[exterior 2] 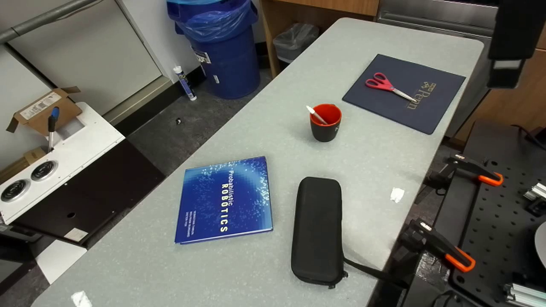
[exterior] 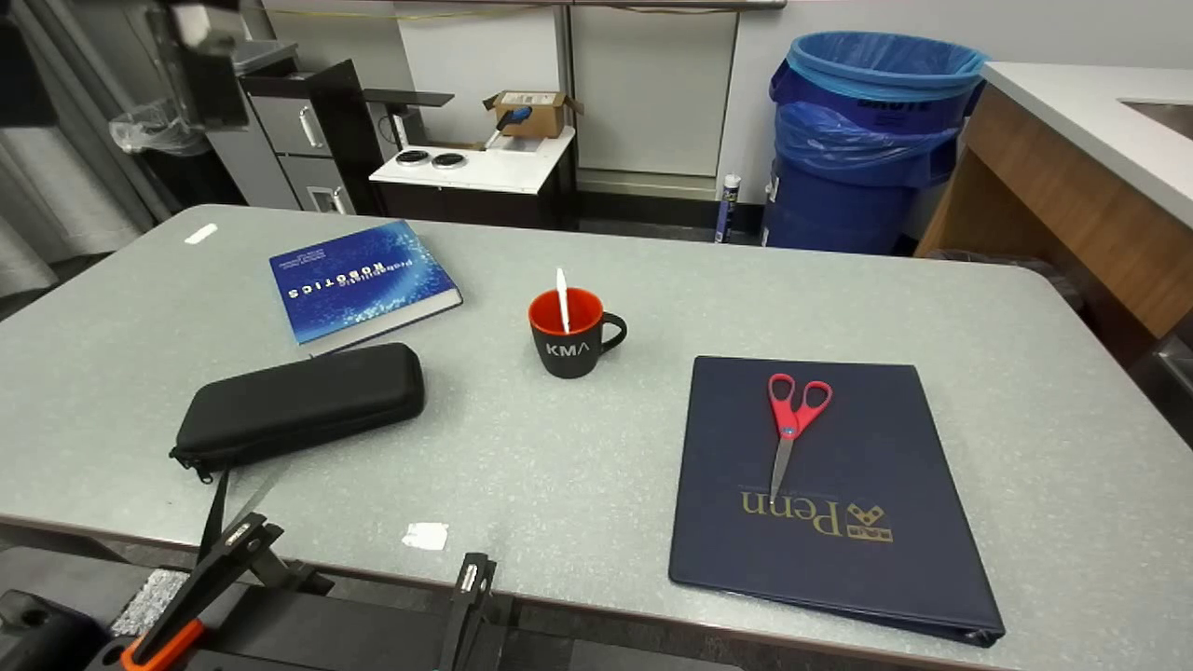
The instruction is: Remove the marker from the mug cup and place it on the table
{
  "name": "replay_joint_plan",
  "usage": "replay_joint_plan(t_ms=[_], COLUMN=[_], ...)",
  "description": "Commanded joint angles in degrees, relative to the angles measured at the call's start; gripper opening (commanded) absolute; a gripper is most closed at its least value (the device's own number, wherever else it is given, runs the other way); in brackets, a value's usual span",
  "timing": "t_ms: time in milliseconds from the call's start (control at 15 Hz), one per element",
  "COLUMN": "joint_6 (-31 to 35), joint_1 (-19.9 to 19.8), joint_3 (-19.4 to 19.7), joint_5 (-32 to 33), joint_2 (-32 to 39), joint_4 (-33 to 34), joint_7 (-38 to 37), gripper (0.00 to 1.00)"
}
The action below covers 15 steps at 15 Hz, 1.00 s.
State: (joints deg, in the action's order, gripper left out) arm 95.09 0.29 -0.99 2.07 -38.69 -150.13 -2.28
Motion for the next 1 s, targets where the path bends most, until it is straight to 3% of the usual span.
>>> replay_joint_plan(t_ms=[0,400,467,533,867,933], joint_6=[6.9,20.2,19.9,19.2,19.3,21.3], joint_1=[-2.9,-9.4,-10.0,-8.7,-8.8,-9.0], joint_3=[-0.9,4.2,4.7,4.2,4.4,3.9], joint_5=[5.7,11.0,10.2,9.7,9.7,10.2], joint_2=[4.3,17.8,18.9,14.3,15.8,19.8], joint_4=[0.1,4.5,5.5,2.0,2.7,5.2], joint_7=[-3.8,-6.0,-6.6,-4.6,-4.5,-6.6], gripper=[1.00,1.00,1.00,1.00,1.00,1.00])
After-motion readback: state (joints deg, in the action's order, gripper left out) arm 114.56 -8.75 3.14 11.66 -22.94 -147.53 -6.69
